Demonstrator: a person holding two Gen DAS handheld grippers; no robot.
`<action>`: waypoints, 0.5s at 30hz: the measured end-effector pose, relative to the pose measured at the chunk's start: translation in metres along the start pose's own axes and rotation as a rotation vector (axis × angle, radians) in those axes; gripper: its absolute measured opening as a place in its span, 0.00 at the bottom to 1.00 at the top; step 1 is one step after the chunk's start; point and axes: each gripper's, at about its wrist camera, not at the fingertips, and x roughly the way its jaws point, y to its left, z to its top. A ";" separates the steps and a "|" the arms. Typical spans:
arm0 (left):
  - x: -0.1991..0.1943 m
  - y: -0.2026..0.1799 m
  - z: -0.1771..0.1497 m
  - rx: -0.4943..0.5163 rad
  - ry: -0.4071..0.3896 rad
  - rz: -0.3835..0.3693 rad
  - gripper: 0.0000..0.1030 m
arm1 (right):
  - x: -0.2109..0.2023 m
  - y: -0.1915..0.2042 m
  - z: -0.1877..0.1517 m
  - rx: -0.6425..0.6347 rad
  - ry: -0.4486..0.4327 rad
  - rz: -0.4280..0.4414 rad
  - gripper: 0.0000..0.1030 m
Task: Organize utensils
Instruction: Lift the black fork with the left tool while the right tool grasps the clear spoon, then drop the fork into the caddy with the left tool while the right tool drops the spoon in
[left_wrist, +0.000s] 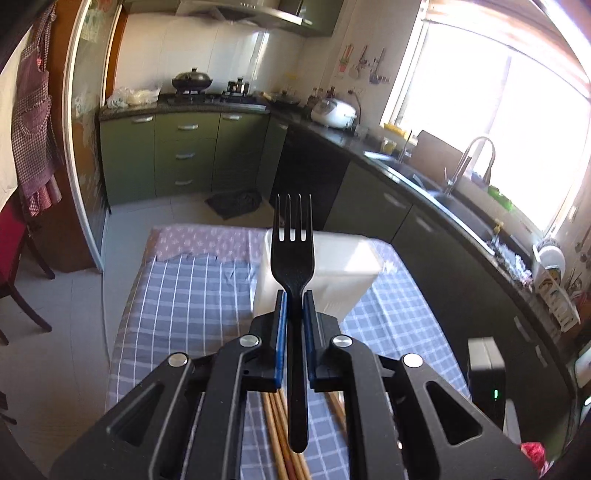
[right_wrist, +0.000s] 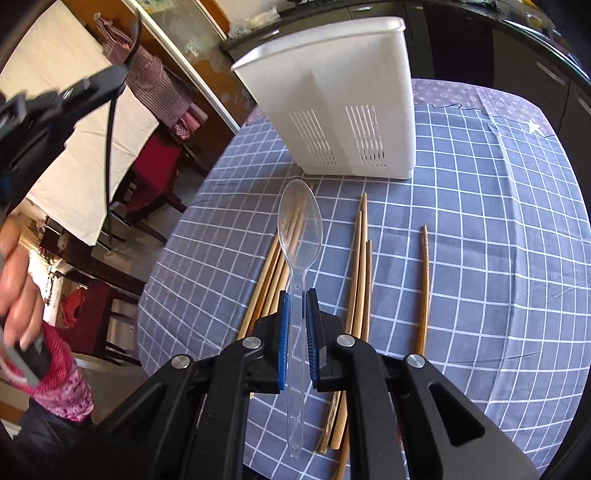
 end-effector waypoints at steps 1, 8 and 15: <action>0.002 -0.003 0.011 -0.005 -0.041 -0.008 0.08 | -0.006 0.000 -0.002 0.003 -0.015 0.014 0.09; 0.059 -0.018 0.058 0.006 -0.208 -0.004 0.08 | -0.032 -0.022 -0.019 0.043 -0.075 0.078 0.09; 0.112 -0.016 0.060 0.045 -0.255 0.055 0.08 | -0.064 -0.049 -0.035 0.052 -0.141 0.075 0.10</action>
